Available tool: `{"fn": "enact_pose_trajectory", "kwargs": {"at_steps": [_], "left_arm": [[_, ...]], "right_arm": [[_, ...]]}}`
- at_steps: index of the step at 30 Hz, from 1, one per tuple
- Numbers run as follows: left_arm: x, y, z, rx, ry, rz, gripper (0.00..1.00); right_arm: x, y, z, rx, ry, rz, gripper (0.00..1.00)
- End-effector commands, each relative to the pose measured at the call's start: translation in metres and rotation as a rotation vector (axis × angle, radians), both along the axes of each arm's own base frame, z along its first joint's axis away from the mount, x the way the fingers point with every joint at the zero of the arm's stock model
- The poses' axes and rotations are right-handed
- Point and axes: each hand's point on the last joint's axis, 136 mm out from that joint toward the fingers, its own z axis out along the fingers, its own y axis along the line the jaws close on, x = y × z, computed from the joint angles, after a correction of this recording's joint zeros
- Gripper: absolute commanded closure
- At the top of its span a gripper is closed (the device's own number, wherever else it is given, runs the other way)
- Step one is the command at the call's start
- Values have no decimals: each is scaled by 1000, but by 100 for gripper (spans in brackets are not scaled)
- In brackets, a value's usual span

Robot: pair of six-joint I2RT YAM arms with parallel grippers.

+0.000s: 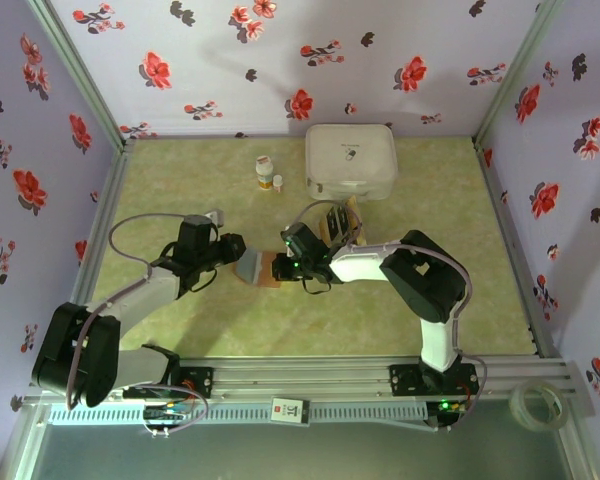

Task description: Put the credit cards into the card holder

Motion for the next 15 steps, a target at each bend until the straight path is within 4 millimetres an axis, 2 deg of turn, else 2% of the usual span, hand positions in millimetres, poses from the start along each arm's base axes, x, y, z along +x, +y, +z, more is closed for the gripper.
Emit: {"fn": "enact_pose_trajectory", "kwargs": {"at_steps": [1,6,9,11,15], "left_arm": [[1,0,-4,-8,0,-4,77],[3,7,-2,-1,-12,18,64],[4,15,2,12,-20,44,48],[4,20,3,24,-25,59,43],[3,34,-4,44,1,97,39]], "right_arm": [[-3,-22,-26,-84,50,-41,92],[-3,-25,-31,-93,59,-44,93],[-4,-26,-34,-98,65,-47,93],[-4,-27,-35,-99,67,-49,93],[-4,-28,-36,-100,70,-49,94]]}}
